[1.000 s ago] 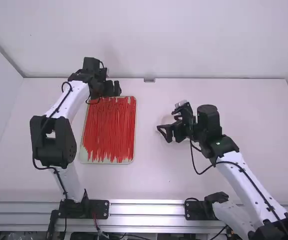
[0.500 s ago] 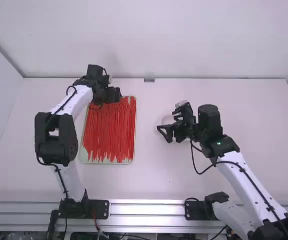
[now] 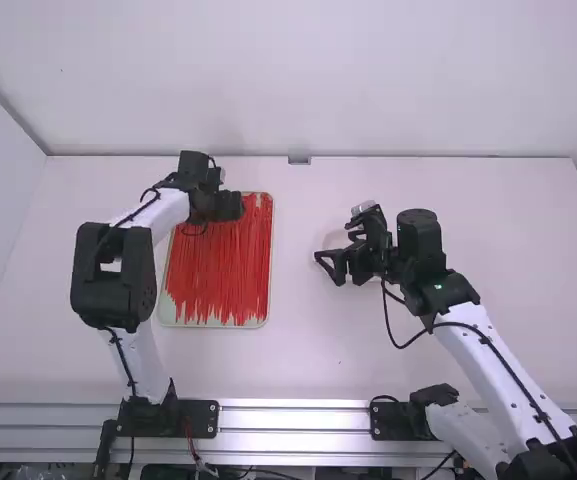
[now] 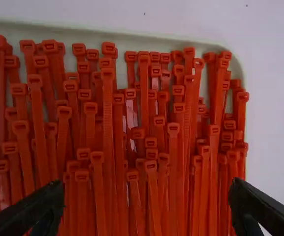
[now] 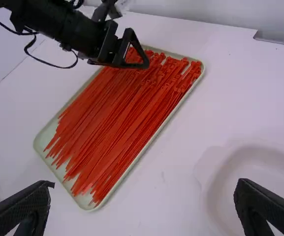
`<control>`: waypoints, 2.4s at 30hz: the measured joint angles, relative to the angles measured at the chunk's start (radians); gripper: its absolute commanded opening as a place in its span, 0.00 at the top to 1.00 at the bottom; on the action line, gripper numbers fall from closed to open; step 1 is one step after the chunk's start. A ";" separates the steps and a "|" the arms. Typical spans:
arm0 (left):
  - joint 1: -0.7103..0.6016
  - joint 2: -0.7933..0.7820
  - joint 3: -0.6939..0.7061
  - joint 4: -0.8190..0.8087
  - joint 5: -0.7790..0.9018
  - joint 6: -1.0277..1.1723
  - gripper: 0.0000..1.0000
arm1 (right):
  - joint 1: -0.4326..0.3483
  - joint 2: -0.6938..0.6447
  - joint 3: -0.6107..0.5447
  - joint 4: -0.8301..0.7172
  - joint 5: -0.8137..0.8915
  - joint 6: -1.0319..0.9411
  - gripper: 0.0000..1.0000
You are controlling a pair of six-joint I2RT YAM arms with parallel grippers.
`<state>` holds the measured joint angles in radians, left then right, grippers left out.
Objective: Fasten the cable tie
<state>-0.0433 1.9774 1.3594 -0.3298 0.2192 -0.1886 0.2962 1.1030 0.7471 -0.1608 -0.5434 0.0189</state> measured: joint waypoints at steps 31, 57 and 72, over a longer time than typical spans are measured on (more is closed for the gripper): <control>0.000 0.005 -0.091 0.164 -0.040 -0.025 0.54 | 0.000 0.032 0.000 0.001 0.000 0.000 0.01; 0.000 0.005 -0.129 0.213 -0.048 -0.032 0.55 | 0.000 0.032 0.000 0.002 0.000 0.000 0.01; 0.000 0.010 -0.154 0.290 -0.048 -0.051 0.55 | -0.018 0.032 0.002 0.004 0.000 0.000 0.01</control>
<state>-0.0433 1.9869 1.2057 -0.0402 0.1715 -0.2401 0.2779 1.1351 0.7486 -0.1570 -0.5438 0.0193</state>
